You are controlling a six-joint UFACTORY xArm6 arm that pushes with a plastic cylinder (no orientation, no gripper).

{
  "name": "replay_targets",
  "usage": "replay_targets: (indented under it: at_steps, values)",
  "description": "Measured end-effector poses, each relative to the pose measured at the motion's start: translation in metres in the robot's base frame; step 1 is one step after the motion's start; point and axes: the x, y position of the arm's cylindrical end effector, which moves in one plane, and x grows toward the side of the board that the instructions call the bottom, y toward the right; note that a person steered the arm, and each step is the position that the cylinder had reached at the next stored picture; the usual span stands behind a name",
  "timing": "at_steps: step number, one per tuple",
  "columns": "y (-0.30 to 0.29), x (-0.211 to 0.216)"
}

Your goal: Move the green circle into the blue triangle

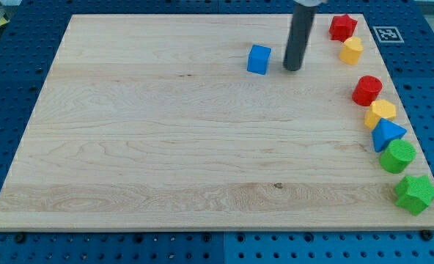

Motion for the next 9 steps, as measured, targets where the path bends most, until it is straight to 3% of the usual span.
replay_targets:
  at_steps: [3, 5, 6, 7, 8, 9]
  values:
    - [0.097, 0.006]
    - [0.170, 0.042]
    - [0.201, 0.078]
    - [0.201, 0.109]
    - [0.188, 0.177]
    - [0.181, 0.197]
